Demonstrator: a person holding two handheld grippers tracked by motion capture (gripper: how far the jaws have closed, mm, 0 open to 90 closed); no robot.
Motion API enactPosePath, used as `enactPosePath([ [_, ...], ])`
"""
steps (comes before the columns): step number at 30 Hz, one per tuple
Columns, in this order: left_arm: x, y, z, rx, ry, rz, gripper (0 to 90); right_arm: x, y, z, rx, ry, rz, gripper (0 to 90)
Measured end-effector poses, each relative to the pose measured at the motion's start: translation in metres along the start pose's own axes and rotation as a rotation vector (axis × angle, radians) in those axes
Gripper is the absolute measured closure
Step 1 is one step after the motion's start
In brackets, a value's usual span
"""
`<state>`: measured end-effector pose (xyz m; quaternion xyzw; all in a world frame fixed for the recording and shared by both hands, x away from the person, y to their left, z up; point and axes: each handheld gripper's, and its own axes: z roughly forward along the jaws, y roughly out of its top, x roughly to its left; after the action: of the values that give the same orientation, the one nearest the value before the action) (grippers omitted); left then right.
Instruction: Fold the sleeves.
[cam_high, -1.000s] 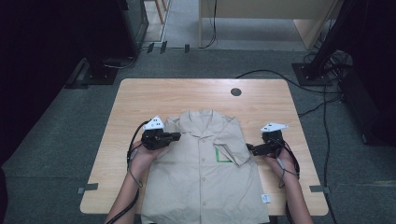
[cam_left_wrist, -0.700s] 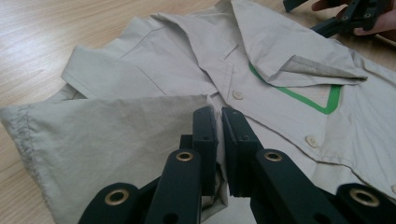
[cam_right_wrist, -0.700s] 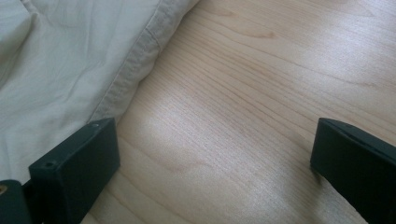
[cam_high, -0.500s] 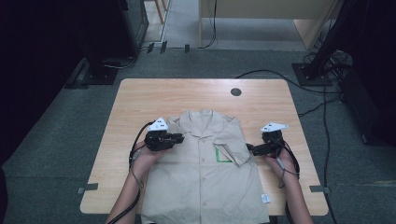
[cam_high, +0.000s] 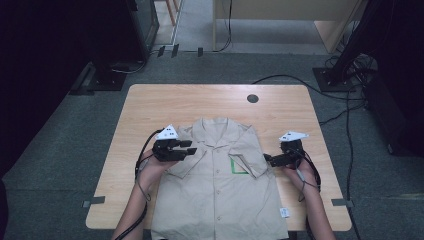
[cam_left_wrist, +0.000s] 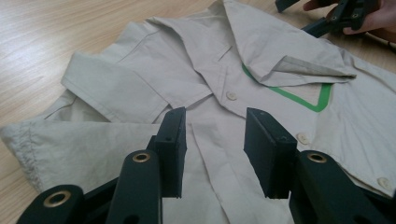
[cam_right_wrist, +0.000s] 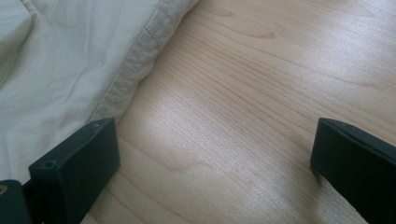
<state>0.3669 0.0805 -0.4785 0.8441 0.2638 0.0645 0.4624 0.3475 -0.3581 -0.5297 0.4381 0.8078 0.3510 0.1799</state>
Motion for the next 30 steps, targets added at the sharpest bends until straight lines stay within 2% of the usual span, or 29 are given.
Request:
enactPosePath([
  [1,0.000,-0.001,0.001,0.007,0.007,0.005,57.3,0.000,0.000,0.000,0.000,0.000,0.000,1.0],
  [2,0.001,-0.001,0.002,0.015,0.015,0.009,53.0,0.000,0.000,0.000,0.000,0.000,0.000,1.0],
  [3,0.001,-0.002,0.003,0.040,0.035,0.021,52.9,0.000,0.000,0.000,0.000,0.000,0.000,1.0],
  [5,0.002,-0.003,0.004,0.053,0.051,0.032,51.1,0.000,0.000,0.000,0.000,0.000,0.000,1.0],
  [11,0.005,-0.006,0.003,0.052,0.084,0.046,41.7,0.000,0.000,0.000,0.000,0.000,0.000,1.0],
  [17,0.009,-0.009,0.000,0.055,0.111,0.054,38.6,0.000,0.000,0.000,0.000,0.000,0.000,1.0],
  [22,0.014,-0.011,-0.003,0.051,0.125,0.045,35.9,0.000,0.000,0.000,0.000,0.000,0.000,1.0],
  [24,0.015,-0.012,-0.003,0.048,0.133,0.044,30.2,0.000,0.000,0.000,0.000,0.000,0.000,1.0],
  [26,0.018,-0.013,-0.004,0.049,0.150,0.046,30.1,0.000,0.000,0.000,0.000,0.000,0.000,1.0],
  [30,0.021,-0.015,-0.006,0.048,0.155,0.037,29.7,0.000,0.000,0.000,0.000,0.000,0.000,1.0],
])
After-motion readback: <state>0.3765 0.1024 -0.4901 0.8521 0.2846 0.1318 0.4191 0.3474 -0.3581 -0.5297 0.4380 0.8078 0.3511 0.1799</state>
